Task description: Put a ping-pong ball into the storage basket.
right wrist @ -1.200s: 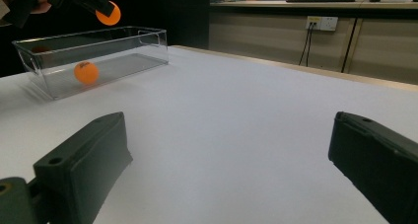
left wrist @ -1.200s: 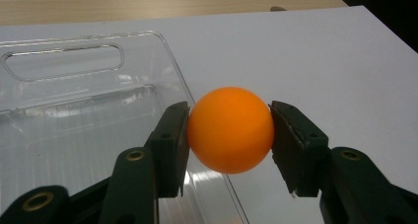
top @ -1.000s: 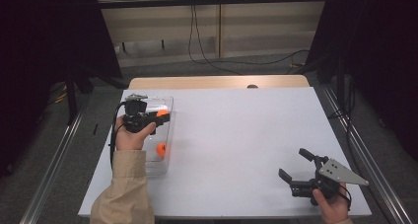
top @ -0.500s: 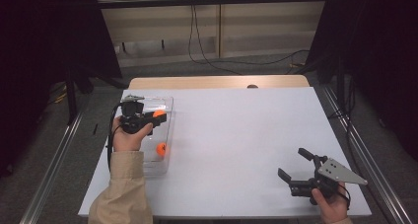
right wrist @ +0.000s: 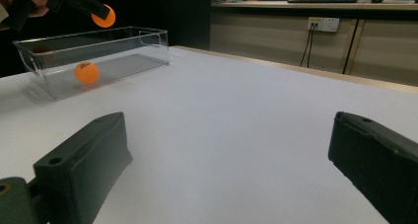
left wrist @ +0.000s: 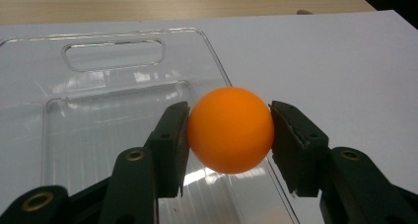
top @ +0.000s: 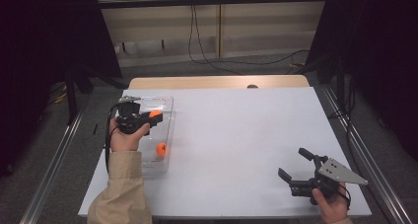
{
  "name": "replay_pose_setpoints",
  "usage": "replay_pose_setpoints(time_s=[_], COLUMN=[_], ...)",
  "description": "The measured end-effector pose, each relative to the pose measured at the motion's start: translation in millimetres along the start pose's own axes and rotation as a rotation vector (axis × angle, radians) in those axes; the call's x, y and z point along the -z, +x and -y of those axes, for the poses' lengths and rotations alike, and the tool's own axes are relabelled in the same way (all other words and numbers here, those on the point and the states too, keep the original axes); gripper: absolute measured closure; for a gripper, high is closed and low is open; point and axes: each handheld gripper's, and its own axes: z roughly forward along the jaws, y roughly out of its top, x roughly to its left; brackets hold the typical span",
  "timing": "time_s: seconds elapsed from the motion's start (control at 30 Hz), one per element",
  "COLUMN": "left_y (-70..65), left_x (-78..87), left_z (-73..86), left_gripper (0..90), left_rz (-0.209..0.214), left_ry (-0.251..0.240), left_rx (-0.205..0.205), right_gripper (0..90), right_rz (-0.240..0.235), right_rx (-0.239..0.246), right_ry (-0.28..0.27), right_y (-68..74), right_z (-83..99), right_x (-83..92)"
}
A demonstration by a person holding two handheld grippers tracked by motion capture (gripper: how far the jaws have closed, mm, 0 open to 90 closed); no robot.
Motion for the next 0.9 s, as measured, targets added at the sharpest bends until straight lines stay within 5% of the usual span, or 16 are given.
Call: replay_pose_setpoints(time_s=[0.9], left_y=[8.3], left_x=[-2.5], left_z=[4.6], left_gripper=[50.8], left_rz=[-0.049], left_ry=[0.015], left_rx=[0.007], right_gripper=[1.3], right_rz=[-0.002], right_rx=[0.003], right_ry=[0.001], right_y=[0.2], right_z=[-0.1], right_x=[-0.2])
